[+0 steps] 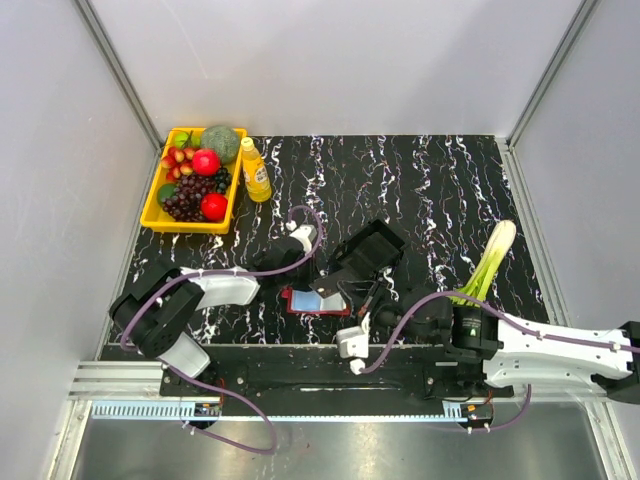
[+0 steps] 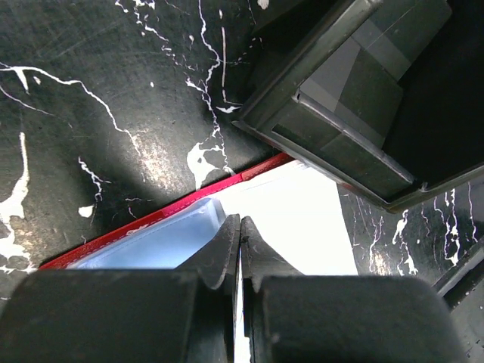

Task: Put the credit cards into the card holder
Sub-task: Pick up the credit card from the storage box.

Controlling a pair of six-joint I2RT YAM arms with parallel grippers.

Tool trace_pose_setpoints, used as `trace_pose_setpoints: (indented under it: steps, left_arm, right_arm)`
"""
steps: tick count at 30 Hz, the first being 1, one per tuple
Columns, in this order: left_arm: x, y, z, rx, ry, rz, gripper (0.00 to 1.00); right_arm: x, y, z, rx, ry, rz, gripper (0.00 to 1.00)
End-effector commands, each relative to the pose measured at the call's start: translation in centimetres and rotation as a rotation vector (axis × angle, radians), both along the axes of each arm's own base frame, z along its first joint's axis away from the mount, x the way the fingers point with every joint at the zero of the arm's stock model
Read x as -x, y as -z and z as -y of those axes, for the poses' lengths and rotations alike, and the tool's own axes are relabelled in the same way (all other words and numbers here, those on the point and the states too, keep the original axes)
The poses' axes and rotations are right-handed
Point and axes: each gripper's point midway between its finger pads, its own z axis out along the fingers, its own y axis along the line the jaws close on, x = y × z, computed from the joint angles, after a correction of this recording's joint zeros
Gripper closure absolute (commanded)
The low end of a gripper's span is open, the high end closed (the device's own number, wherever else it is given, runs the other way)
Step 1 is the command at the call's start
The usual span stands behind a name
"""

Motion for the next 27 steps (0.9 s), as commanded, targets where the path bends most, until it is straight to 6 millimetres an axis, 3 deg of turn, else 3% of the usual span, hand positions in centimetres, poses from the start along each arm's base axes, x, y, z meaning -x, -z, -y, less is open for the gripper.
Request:
trace_pose_setpoints:
  steps: [1, 8, 12, 13, 16, 21, 24, 27]
  left_arm:
    - [-0.8, -2.1, 0.0, 0.057, -0.029, 0.047, 1.0]
    - [-0.6, -2.2, -0.9, 0.054, -0.062, 0.053, 1.0]
    - [-0.5, -2.2, -0.9, 0.062, -0.062, 0.047, 1.0]
    - [-0.4, -2.1, -0.9, 0.066, -0.062, 0.045, 1.0]
    - [-0.4, -2.2, -1.0, 0.07, -0.07, 0.047, 1.0]
    - [-0.1, -2.3, -1.8, 0.057, -0.091, 0.056, 1.0]
    - [0.0, -2.5, -2.6, 0.041, -0.106, 0.068, 1.0]
    - [0.1, -3.2, -3.3, 0.053, -0.137, 0.096, 1.0]
  right_arm:
    - [-0.4, 2.4, 1.0, 0.152, 0.072, 0.092, 1.0]
    - [-0.5, 2.6, 1.0, -0.026, 0.127, 0.045, 1.0]
    - [-1.6, 0.3, 1.0, -0.388, 0.342, -0.401, 1.0]
    - [-3.0, -0.7, 1.8, -0.504, 0.447, -0.49, 1.0]
    - [-5.3, -1.0, 3.1, -0.749, 0.65, -0.805, 1.0]
    - [-6.8, 2.8, 1.4, -0.824, 0.708, -1.35, 1.0]
    - [-7.5, 5.2, 1.0, -0.851, 0.765, -1.552, 1.0]
    - [-7.0, 6.4, -0.9, -0.857, 0.72, -1.743, 1.0]
